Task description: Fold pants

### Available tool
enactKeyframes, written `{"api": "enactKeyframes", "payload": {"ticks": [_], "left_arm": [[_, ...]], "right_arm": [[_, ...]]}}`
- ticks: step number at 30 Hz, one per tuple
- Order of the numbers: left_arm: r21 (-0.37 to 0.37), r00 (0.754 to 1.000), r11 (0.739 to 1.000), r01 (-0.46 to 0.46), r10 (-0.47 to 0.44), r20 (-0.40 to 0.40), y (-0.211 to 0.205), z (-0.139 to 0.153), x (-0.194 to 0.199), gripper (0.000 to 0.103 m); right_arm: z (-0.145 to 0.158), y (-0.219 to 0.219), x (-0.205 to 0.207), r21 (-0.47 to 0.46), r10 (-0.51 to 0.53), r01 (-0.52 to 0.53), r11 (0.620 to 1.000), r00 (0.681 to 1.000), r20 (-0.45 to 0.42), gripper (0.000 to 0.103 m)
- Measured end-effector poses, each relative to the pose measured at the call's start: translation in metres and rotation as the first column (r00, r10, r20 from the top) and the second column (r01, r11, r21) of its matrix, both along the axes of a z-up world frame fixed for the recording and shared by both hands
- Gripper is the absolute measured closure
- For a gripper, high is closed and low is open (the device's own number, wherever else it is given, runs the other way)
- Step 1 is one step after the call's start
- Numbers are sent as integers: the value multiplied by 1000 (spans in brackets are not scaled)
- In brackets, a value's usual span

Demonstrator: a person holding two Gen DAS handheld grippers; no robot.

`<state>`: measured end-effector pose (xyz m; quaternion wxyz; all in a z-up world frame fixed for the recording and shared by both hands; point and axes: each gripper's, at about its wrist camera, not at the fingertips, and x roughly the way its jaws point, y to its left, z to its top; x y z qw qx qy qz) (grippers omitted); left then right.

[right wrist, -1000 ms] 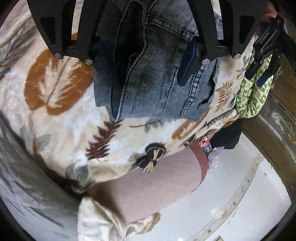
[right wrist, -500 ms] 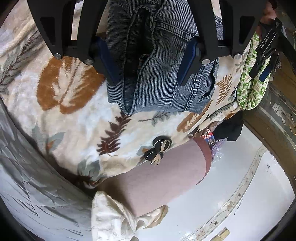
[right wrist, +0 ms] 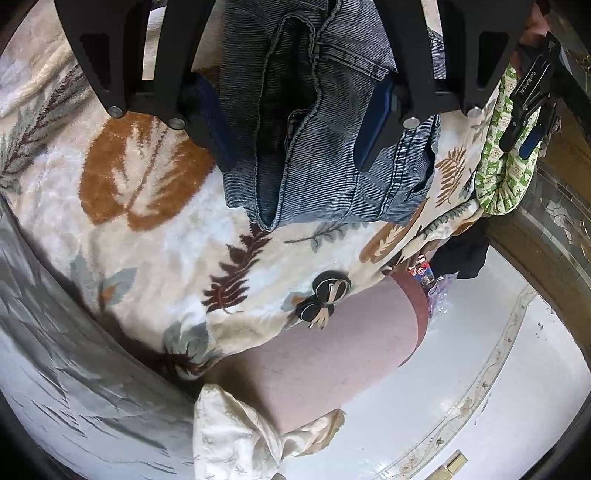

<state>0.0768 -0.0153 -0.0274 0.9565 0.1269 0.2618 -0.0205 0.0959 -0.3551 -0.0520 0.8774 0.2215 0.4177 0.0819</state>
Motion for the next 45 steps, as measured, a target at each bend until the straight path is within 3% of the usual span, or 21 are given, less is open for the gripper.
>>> {"api": "enactKeyframes", "payload": {"ticks": [5,8,14,16,20,27,31,34,37,42,45], "left_arm": [[-29,999,999,20,-21,-27,1,-4,3,24],[-112,993,992,49,-60,-102,6,-14,13,23],[-267,953,962,58,-133,-273,10,-44,31,23],[-321,939,945,68,-169,-300,9,-50,32,23],[-449,898,886,114,-285,-334,6,-58,34,23],[-529,850,838,134,-371,-374,-2,-72,35,22],[-607,803,774,177,-470,-365,-8,-74,34,22],[-583,802,791,186,-465,-376,-13,-77,35,21],[-616,796,772,158,-468,-382,-9,-79,38,20],[-607,824,787,110,-414,-388,7,-74,44,20],[-614,797,785,90,-426,-428,5,-84,49,20]], "right_arm": [[-2,-2,0,7,-5,5,1000,1000,-8,35],[-7,-7,1,21,-10,10,1000,999,-39,36],[-23,-27,3,86,-47,59,995,990,-134,35],[-27,-33,2,114,-53,70,991,987,-151,35],[-36,-37,3,163,-32,63,985,982,-189,35],[-50,-35,3,204,13,37,978,971,-237,35],[-59,-41,1,268,31,38,963,968,-248,34],[-62,-46,0,316,47,33,948,969,-243,31],[-67,-51,-3,410,75,34,911,966,-247,28],[-70,-49,-5,464,131,4,886,957,-258,28],[-70,-44,-5,481,162,-17,876,951,-262,27]]}}
